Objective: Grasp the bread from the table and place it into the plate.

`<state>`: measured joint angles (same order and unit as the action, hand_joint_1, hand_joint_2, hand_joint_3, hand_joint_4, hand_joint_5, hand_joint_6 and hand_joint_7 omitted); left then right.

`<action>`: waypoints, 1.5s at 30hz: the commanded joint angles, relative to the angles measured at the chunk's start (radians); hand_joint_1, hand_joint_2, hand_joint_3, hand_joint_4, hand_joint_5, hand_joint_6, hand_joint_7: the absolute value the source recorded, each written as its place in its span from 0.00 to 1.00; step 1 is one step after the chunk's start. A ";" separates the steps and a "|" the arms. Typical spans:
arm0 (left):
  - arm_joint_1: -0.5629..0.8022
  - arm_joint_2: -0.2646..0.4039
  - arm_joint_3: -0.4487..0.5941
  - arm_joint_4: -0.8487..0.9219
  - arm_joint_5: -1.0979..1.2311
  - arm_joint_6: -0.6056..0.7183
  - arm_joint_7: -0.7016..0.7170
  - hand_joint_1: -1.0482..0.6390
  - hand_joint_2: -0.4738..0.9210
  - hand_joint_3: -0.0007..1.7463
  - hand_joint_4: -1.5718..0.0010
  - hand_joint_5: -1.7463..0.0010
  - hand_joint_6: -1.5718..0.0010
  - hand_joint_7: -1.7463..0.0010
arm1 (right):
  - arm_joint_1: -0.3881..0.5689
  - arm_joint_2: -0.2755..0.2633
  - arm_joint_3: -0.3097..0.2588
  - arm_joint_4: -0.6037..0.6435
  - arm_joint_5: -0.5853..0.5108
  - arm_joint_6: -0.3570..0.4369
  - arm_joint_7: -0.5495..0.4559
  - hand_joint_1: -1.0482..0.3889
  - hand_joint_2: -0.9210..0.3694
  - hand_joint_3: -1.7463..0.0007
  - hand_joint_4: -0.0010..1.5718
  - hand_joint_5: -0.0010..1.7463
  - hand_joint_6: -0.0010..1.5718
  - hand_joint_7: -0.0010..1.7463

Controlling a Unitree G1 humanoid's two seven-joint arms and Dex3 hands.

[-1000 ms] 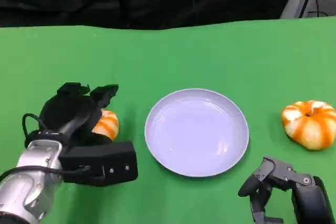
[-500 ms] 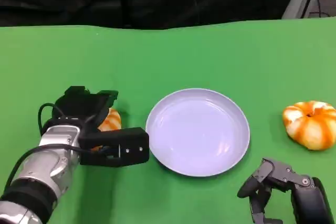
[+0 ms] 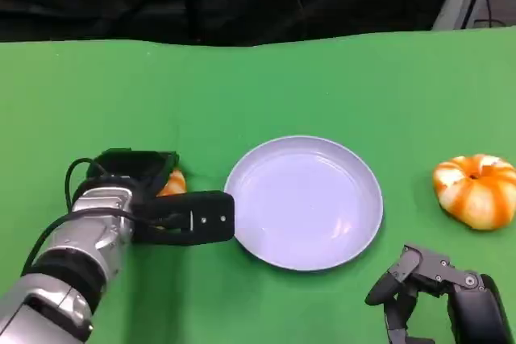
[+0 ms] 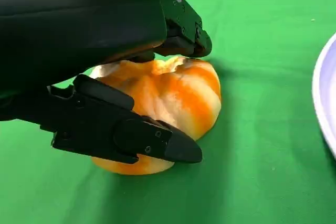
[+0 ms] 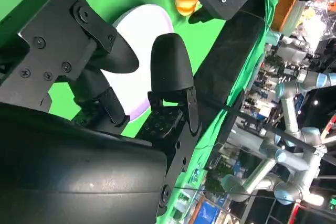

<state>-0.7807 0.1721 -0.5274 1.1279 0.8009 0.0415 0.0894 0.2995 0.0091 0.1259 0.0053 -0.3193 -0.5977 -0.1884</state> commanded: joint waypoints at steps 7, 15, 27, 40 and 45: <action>0.008 0.006 -0.018 0.039 -0.036 -0.009 0.012 0.29 1.00 0.01 0.89 0.91 0.84 1.00 | 0.006 -0.007 -0.005 -0.017 0.006 -0.006 -0.005 0.75 0.53 0.17 0.61 0.97 0.56 0.75; 0.035 0.030 -0.017 -0.035 -0.057 0.002 -0.020 0.29 1.00 0.01 0.90 0.92 0.84 1.00 | 0.006 -0.006 -0.005 -0.021 0.006 0.002 -0.002 0.75 0.53 0.17 0.61 0.97 0.56 0.75; 0.062 0.046 -0.024 -0.102 -0.069 0.035 -0.062 0.28 1.00 0.01 0.90 0.93 0.84 1.00 | 0.001 -0.008 -0.006 -0.015 0.010 -0.003 -0.002 0.76 0.53 0.17 0.60 0.97 0.56 0.75; 0.238 0.101 0.005 -0.349 -0.086 0.073 -0.076 0.34 1.00 0.00 0.84 0.94 0.82 0.99 | 0.004 -0.012 -0.007 -0.027 0.005 0.004 0.001 0.76 0.52 0.18 0.60 0.97 0.55 0.75; 0.262 0.094 0.032 -0.322 -0.107 0.009 0.026 0.44 1.00 0.02 0.73 0.92 0.72 0.97 | 0.003 -0.013 -0.007 -0.027 0.000 0.009 0.001 0.75 0.51 0.19 0.60 0.96 0.55 0.75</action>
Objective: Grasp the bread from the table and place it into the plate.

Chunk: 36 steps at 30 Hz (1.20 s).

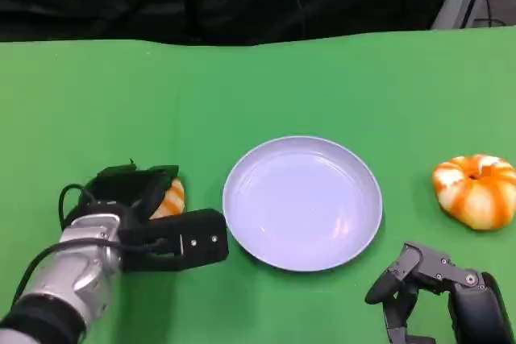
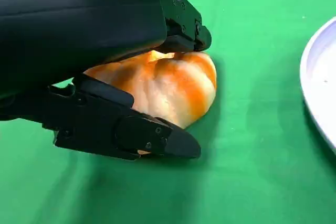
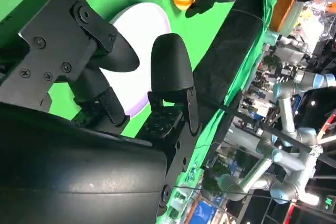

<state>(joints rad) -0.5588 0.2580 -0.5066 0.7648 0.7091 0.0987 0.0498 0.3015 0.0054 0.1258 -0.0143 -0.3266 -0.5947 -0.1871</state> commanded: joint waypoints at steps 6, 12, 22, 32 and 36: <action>0.022 -0.001 0.024 0.211 -0.009 -0.289 0.393 0.56 1.00 0.11 0.47 0.18 0.34 0.63 | 0.002 -0.010 -0.006 -0.008 0.008 0.006 -0.001 0.76 0.50 0.19 0.60 0.97 0.55 0.75; -0.018 -0.013 -0.002 0.327 0.034 -0.400 0.618 0.55 0.98 0.09 0.49 0.00 0.57 0.05 | 0.000 -0.011 -0.007 -0.005 0.007 0.000 -0.003 0.77 0.51 0.19 0.60 0.97 0.55 0.75; -0.041 -0.005 0.002 0.305 0.038 -0.503 0.740 0.58 0.64 0.62 0.45 0.00 0.52 0.06 | -0.001 -0.010 -0.006 -0.002 0.002 -0.005 -0.008 0.77 0.51 0.19 0.60 0.97 0.55 0.75; -0.004 0.000 0.018 0.055 0.039 -0.535 0.700 0.57 0.59 0.75 0.42 0.00 0.53 0.01 | 0.002 -0.006 -0.004 -0.003 0.003 0.000 -0.008 0.75 0.51 0.18 0.60 0.97 0.55 0.75; 0.001 -0.009 0.021 -0.005 0.034 -0.531 0.662 0.57 0.58 0.77 0.42 0.00 0.53 0.02 | 0.001 -0.005 -0.002 -0.002 0.001 0.001 -0.008 0.75 0.51 0.18 0.60 0.97 0.55 0.75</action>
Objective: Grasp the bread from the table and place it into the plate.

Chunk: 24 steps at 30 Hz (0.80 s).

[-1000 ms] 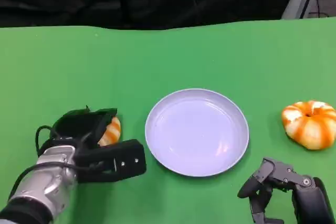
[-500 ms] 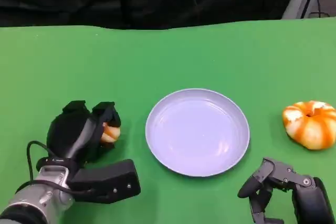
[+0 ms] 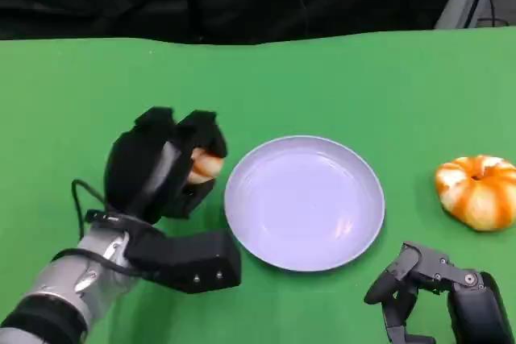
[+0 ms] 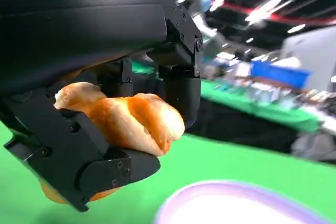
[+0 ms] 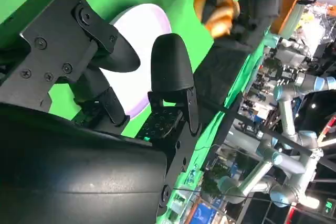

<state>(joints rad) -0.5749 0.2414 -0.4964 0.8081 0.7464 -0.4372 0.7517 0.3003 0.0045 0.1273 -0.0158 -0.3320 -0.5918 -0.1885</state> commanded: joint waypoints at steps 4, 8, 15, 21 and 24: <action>-0.006 -0.034 0.007 -0.098 -0.015 -0.001 -0.113 0.57 0.56 0.78 0.41 0.00 0.51 0.02 | 0.008 0.001 0.002 -0.008 -0.005 0.010 -0.010 0.74 0.51 0.19 0.60 0.98 0.55 0.75; -0.016 -0.058 0.012 -0.104 -0.017 -0.004 -0.154 0.57 0.56 0.78 0.41 0.00 0.51 0.03 | 0.010 0.004 0.002 -0.015 -0.003 0.021 -0.004 0.74 0.51 0.18 0.60 0.98 0.55 0.74; -0.093 -0.137 -0.033 -0.005 0.009 -0.046 -0.165 0.55 0.55 0.79 0.41 0.00 0.51 0.03 | 0.002 0.005 0.001 -0.015 -0.003 0.024 -0.009 0.75 0.50 0.19 0.61 0.98 0.55 0.74; -0.140 -0.185 -0.057 0.067 0.018 -0.032 -0.205 0.54 0.56 0.76 0.43 0.00 0.52 0.01 | 0.009 0.006 0.000 -0.019 0.008 0.015 -0.007 0.76 0.50 0.18 0.59 0.98 0.55 0.75; -0.164 -0.211 -0.069 0.093 0.010 -0.011 -0.277 0.54 0.66 0.59 0.47 0.03 0.47 0.23 | 0.012 0.008 0.001 -0.026 -0.005 0.022 -0.012 0.76 0.52 0.17 0.59 0.98 0.55 0.74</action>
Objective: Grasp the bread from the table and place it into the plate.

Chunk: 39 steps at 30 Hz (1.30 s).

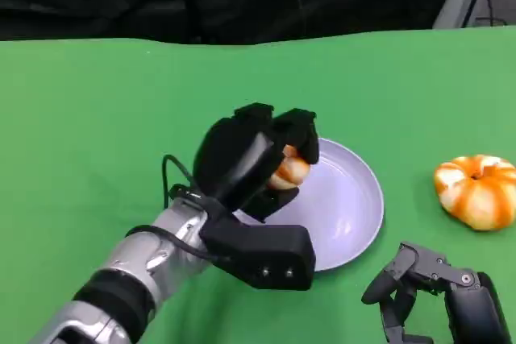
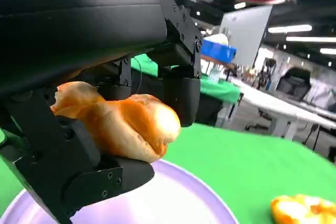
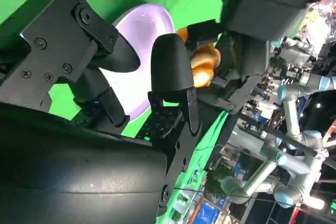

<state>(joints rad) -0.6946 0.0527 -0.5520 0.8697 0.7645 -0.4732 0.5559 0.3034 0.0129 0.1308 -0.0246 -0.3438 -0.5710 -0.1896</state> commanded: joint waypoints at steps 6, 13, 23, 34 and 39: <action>-0.059 -0.038 -0.025 0.013 -0.007 0.103 -0.230 0.48 0.96 0.13 0.53 0.44 0.43 0.90 | 0.014 0.003 0.001 -0.022 0.007 -0.001 -0.010 0.76 0.51 0.18 0.60 0.98 0.55 0.74; -0.052 -0.016 -0.057 -0.067 0.005 0.221 -0.474 0.16 1.00 0.18 0.98 0.86 0.89 1.00 | 0.016 0.004 0.000 -0.021 0.010 -0.007 -0.009 0.77 0.51 0.18 0.59 0.98 0.55 0.74; -0.020 0.030 -0.055 -0.144 -0.007 0.259 -0.577 0.07 1.00 0.27 0.99 0.99 0.94 1.00 | 0.014 0.003 -0.003 -0.014 0.021 -0.017 -0.007 0.78 0.50 0.18 0.59 0.97 0.55 0.75; 0.138 0.163 0.069 -0.400 -0.146 0.199 -0.626 0.15 1.00 0.21 0.91 0.94 0.89 0.98 | 0.008 0.002 -0.004 -0.008 0.025 -0.018 -0.004 0.77 0.50 0.17 0.59 0.98 0.55 0.76; 0.240 0.177 0.145 -0.518 -0.250 0.186 -0.641 0.27 1.00 0.17 0.82 0.89 0.83 0.96 | 0.010 0.003 -0.004 -0.006 0.029 -0.021 -0.004 0.77 0.51 0.17 0.59 0.98 0.55 0.76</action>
<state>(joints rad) -0.5311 0.2108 -0.4669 0.4352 0.5985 -0.2688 -0.0731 0.3104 0.0229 0.1321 -0.0303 -0.3314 -0.5807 -0.1886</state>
